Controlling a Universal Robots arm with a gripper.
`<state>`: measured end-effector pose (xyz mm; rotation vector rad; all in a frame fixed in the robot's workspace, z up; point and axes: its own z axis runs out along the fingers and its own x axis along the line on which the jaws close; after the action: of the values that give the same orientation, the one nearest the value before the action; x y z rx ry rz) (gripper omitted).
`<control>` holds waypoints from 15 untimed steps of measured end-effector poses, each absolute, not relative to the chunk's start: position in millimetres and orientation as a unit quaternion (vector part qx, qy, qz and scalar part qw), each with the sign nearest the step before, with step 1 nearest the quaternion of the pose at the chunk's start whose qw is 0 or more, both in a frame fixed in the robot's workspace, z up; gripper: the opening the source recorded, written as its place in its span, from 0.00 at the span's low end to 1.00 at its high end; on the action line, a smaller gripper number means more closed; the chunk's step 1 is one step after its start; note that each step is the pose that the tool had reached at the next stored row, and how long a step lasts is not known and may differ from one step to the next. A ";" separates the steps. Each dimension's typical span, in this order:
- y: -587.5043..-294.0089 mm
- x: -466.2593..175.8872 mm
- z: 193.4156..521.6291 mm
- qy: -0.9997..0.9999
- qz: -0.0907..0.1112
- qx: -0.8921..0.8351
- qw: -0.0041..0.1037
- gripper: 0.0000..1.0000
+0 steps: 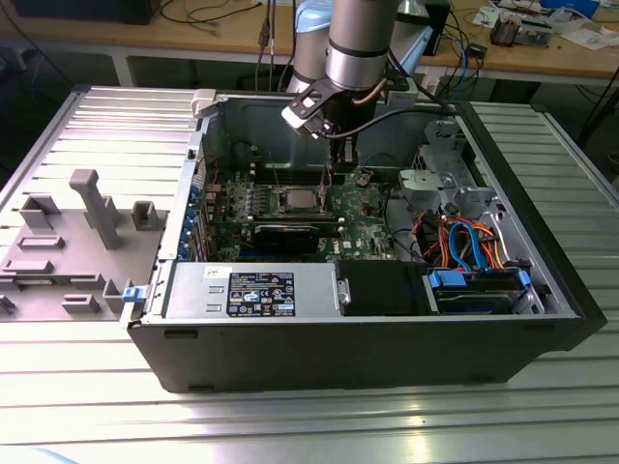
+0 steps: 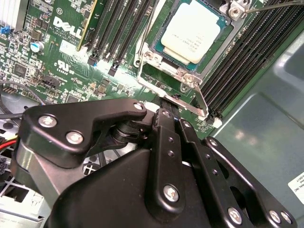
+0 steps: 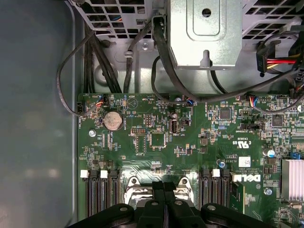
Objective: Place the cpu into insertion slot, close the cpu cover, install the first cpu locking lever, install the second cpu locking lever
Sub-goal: 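Close the cpu cover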
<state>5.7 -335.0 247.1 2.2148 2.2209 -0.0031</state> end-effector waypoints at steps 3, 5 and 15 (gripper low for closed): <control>-335.0 5.1 247.1 0.708 -0.001 0.706 0.003 0.11; -335.0 4.4 247.1 0.708 -0.001 0.706 0.003 0.11; -335.0 2.5 247.1 0.708 -0.001 0.706 0.003 0.11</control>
<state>2.5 -335.0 247.1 2.2148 2.2210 -0.0030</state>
